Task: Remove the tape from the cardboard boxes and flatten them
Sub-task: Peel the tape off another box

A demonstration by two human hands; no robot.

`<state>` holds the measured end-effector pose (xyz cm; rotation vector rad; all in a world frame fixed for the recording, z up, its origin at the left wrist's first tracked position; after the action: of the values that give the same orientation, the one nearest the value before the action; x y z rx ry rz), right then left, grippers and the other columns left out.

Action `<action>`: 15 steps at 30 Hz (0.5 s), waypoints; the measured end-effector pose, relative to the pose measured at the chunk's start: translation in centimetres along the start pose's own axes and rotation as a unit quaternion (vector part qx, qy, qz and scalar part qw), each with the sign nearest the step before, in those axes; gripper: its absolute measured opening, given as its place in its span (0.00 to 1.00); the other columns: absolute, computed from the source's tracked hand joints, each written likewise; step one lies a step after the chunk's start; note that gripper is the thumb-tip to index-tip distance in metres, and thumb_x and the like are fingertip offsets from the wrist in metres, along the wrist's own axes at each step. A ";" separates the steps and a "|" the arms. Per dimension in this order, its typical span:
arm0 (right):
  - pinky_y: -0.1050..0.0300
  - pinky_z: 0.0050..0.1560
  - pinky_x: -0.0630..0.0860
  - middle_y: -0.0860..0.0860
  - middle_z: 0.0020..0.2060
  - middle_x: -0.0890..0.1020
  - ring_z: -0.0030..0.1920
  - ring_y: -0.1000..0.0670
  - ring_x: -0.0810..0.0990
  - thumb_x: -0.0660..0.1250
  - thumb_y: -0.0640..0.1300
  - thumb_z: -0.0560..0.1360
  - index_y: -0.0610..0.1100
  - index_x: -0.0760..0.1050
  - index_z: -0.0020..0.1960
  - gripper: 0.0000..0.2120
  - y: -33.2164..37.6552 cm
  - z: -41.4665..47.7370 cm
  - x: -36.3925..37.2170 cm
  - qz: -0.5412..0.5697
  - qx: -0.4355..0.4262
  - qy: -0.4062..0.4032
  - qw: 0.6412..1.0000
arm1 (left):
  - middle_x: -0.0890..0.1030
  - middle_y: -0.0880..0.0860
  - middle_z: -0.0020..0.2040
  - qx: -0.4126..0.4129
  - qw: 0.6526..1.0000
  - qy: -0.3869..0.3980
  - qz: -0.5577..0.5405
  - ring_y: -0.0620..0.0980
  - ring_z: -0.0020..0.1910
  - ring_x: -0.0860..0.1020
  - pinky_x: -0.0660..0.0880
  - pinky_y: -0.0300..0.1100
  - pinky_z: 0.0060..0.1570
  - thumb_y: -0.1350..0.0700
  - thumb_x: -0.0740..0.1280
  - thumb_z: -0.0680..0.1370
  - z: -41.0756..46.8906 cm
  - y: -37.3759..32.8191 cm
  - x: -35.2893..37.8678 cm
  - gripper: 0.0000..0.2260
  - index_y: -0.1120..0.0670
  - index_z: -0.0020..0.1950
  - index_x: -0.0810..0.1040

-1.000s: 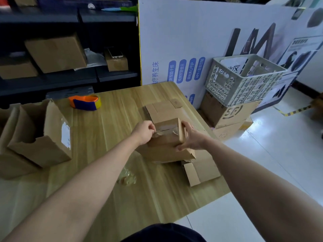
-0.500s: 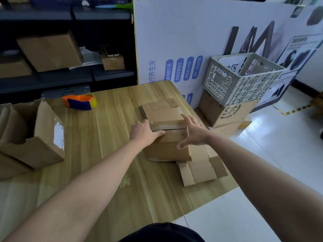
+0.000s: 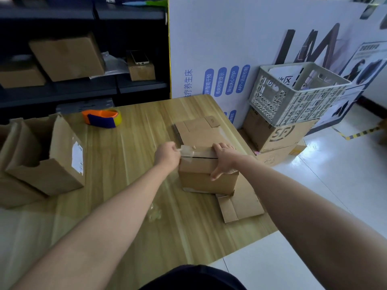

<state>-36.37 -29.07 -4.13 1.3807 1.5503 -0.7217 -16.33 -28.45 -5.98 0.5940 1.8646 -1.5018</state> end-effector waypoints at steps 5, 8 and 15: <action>0.44 0.69 0.62 0.47 0.68 0.62 0.70 0.41 0.58 0.78 0.59 0.58 0.46 0.52 0.75 0.55 0.3 0.0 -0.2 0.006 0.014 0.014 1.000 | 0.77 0.53 0.36 -0.105 0.990 -0.042 -0.081 0.50 0.34 0.74 0.66 0.40 0.30 0.57 0.72 0.73 0.9 5.6 -2.3 0.11 0.57 0.38 0.71; 0.45 0.68 0.63 0.47 0.67 0.63 0.69 0.42 0.60 0.79 0.59 0.58 0.46 0.52 0.74 0.55 0.7 -0.1 -0.2 0.001 0.022 0.016 1.000 | 0.74 0.51 0.38 -0.090 0.986 -0.084 -0.116 0.48 0.34 0.72 0.66 0.39 0.31 0.62 0.71 0.73 1.0 4.0 -2.0 0.08 0.57 0.44 0.72; 0.43 0.68 0.64 0.48 0.67 0.63 0.69 0.42 0.59 0.79 0.58 0.57 0.47 0.53 0.73 0.54 0.8 -0.1 -0.1 0.000 0.034 0.021 0.999 | 0.79 0.53 0.45 0.000 0.985 0.033 -0.168 0.51 0.43 0.75 0.71 0.40 0.40 0.64 0.63 0.76 0.0 1.3 0.8 0.08 0.56 0.52 0.78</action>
<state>-35.64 -28.85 -3.84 1.4550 1.5713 -0.7550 -15.96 -28.23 -7.46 0.3430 2.0947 -1.7123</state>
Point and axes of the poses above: each hand's wrist, its own z-axis towards the middle knuckle, its own x-axis out of the palm, y = z × x, the point moved 3 cm from there along z, towards the middle knuckle
